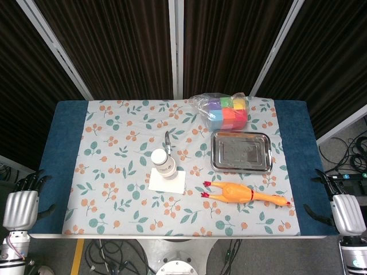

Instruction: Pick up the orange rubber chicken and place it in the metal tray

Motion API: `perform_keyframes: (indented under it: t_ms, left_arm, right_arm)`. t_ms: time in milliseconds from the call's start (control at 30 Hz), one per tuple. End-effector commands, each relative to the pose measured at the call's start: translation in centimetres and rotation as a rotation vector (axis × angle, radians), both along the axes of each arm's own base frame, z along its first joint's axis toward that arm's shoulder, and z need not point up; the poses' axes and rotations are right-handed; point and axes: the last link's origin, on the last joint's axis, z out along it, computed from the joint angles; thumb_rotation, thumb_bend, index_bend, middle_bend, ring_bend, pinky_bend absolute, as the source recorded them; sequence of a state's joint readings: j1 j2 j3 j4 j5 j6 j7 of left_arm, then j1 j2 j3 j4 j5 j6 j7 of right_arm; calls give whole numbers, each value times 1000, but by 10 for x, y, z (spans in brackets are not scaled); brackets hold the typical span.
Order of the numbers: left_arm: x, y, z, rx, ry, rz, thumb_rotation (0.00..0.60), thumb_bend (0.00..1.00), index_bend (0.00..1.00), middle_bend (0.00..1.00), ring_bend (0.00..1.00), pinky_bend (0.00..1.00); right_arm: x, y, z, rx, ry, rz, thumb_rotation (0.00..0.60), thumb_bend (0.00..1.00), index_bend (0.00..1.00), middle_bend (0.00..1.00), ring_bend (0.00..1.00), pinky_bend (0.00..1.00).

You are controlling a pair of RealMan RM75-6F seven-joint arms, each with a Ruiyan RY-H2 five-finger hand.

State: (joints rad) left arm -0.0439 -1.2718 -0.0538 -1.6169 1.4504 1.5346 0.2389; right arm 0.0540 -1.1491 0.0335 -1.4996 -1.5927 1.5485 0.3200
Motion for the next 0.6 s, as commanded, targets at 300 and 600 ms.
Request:
perform_keyframes:
  t_ms: [300,600]
  left_arm:
    - [0,0,-2,-8,-5,1,600,139,309,245,194,235]
    - [-1,-3,-3,-10,-17,1,600,139,309,245,194,236]
  right_arm:
    - [1,-1,-3,26,18,-14,600,146,84,288,178,272]
    - [9,-20,-48,239,155,-36,600,57,177,298,177,282]
